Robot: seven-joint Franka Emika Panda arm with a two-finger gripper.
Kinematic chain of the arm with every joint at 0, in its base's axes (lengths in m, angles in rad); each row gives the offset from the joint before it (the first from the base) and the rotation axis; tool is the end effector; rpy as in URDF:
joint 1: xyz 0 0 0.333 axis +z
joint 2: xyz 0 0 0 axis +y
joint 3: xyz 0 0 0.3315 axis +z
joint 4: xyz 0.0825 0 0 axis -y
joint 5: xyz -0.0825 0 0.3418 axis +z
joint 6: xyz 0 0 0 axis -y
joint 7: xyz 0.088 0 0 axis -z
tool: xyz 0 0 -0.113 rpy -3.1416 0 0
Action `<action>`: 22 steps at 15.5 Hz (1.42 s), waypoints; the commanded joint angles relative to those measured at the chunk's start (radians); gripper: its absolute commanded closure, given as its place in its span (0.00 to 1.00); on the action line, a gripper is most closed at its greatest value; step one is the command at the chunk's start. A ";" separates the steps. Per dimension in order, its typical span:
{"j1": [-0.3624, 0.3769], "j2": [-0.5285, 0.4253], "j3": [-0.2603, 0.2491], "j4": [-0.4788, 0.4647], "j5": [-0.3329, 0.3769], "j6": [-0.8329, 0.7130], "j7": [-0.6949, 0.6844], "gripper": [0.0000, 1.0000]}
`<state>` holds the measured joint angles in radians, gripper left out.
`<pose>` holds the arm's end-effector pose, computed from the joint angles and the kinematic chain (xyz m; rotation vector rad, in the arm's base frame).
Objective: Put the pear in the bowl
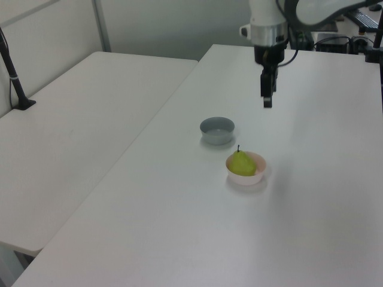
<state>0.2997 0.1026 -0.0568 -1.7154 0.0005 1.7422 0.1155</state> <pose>0.5304 0.1328 0.5314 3.1144 0.1986 -0.1147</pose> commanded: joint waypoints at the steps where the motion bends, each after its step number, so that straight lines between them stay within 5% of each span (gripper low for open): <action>1: -0.062 -0.090 0.006 -0.016 -0.014 -0.062 0.019 0.00; 9: -0.226 -0.166 0.006 -0.007 -0.013 -0.102 -0.005 0.00; 14: -0.310 -0.152 0.003 0.040 0.001 -0.095 -0.207 0.00; 17: -0.339 -0.144 0.002 0.048 0.012 -0.050 -0.335 0.00; 22: -0.326 -0.119 -0.008 0.057 0.012 -0.010 -0.321 0.00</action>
<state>-0.0384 -0.0299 -0.0580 -1.6766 -0.0001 1.7223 -0.1922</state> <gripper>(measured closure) 0.000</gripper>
